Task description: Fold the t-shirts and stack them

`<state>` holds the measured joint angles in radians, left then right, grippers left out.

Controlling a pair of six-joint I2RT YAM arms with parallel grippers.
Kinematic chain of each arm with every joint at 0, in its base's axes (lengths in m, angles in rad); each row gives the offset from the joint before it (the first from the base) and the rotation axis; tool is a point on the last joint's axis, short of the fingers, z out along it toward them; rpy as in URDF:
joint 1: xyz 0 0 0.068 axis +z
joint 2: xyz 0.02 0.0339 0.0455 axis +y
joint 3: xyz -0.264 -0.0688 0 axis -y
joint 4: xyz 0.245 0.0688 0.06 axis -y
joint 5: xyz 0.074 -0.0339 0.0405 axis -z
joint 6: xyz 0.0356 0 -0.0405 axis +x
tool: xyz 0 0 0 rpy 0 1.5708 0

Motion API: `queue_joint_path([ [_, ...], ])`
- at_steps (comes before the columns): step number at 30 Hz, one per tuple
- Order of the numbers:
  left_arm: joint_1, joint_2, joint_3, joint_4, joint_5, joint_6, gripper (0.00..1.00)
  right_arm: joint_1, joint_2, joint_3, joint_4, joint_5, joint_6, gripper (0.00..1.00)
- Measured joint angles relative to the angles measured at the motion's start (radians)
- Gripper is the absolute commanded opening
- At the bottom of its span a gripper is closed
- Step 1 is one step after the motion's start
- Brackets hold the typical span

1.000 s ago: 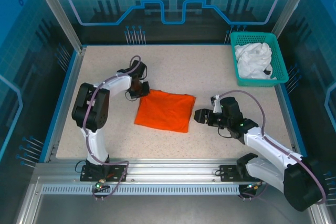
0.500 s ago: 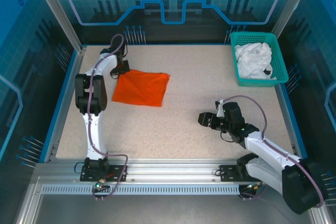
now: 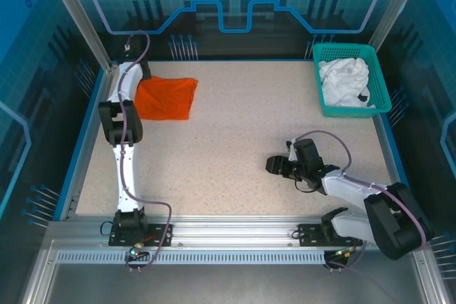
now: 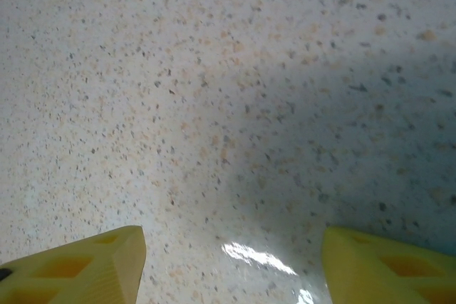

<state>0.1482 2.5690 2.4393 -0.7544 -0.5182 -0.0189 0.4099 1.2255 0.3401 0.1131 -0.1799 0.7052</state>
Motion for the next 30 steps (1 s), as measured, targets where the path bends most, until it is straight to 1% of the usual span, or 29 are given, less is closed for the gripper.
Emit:
queue_joint_path([
  [5,0.048,0.051,0.068,0.023,-0.01,0.018,0.0,0.019,0.043,0.035,-0.031,0.027,-0.004,0.66],
  [8,0.089,0.093,0.127,0.027,-0.01,-0.005,0.0,0.028,0.06,0.052,-0.046,0.042,-0.008,0.66],
  [11,0.125,0.102,0.139,0.037,-0.009,-0.027,0.01,0.029,0.076,0.068,-0.063,0.044,-0.008,0.65],
  [12,0.134,0.102,0.141,0.043,-0.009,-0.031,0.04,0.029,0.079,0.072,-0.067,0.045,-0.01,0.65],
  [14,0.144,0.103,0.148,0.056,-0.008,-0.032,0.22,0.03,0.085,0.079,-0.074,0.046,-0.011,0.65],
  [20,0.137,0.116,0.177,0.106,0.03,-0.032,0.56,0.031,0.097,0.093,-0.09,0.046,-0.018,0.65],
  [23,0.132,0.116,0.177,0.108,0.059,-0.039,0.78,0.035,0.098,0.093,-0.091,0.05,-0.023,0.65],
  [25,0.13,0.115,0.177,0.103,0.076,-0.07,0.89,0.036,0.098,0.094,-0.091,0.051,-0.026,0.64],
  [27,0.127,0.106,0.175,0.089,0.095,-0.098,0.99,0.037,0.098,0.094,-0.092,0.053,-0.029,0.64],
  [30,0.114,0.038,0.117,0.066,0.116,-0.14,0.99,0.044,0.077,0.094,-0.098,0.063,-0.035,0.68],
])
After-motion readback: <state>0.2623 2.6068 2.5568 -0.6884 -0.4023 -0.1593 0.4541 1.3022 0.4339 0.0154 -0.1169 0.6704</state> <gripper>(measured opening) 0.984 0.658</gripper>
